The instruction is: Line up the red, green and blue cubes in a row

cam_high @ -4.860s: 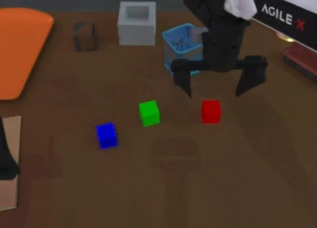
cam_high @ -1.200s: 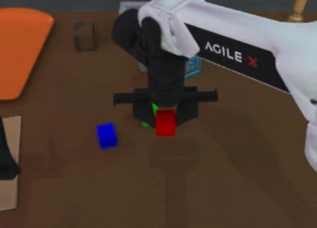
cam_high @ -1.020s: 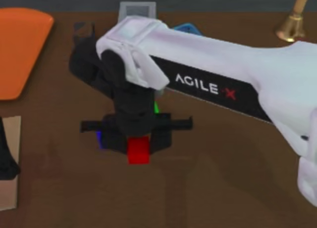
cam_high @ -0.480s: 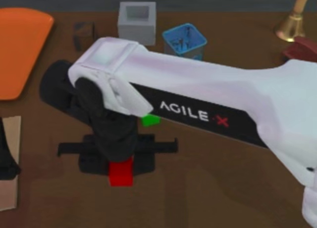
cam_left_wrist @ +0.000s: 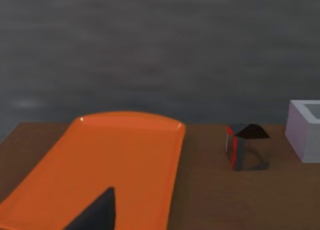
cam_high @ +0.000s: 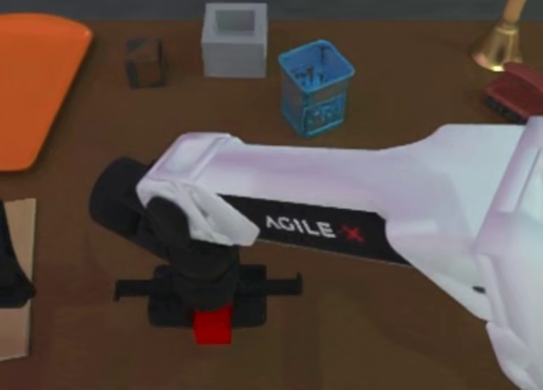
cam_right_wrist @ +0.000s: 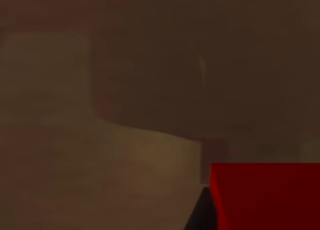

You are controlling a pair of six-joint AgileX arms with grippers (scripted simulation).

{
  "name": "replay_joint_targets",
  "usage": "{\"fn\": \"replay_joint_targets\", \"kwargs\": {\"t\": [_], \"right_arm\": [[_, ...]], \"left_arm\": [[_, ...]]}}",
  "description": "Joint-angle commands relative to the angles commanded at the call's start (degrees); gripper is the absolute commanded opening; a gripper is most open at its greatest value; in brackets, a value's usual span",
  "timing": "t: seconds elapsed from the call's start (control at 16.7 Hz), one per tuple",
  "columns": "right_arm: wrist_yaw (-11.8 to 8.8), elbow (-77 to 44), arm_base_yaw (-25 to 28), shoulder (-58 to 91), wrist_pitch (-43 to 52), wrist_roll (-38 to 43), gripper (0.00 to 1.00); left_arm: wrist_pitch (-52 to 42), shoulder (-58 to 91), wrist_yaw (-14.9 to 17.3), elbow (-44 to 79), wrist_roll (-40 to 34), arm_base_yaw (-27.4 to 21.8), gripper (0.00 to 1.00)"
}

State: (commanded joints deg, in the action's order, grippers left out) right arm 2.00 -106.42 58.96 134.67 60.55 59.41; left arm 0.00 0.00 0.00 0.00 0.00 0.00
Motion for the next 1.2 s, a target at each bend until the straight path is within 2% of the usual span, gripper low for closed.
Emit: {"fn": "replay_joint_targets", "kwargs": {"t": [0.24, 1.02, 1.2], "right_arm": [[0.01, 0.29, 0.03, 0.11, -0.31, 0.02, 0.00], [0.01, 0.29, 0.03, 0.11, -0.31, 0.02, 0.98], [0.01, 0.29, 0.03, 0.11, -0.31, 0.02, 1.00]], "left_arm": [[0.00, 0.00, 0.00, 0.00, 0.00, 0.00, 1.00], [0.00, 0.00, 0.00, 0.00, 0.00, 0.00, 1.00], [0.00, 0.00, 0.00, 0.00, 0.00, 0.00, 1.00]]}}
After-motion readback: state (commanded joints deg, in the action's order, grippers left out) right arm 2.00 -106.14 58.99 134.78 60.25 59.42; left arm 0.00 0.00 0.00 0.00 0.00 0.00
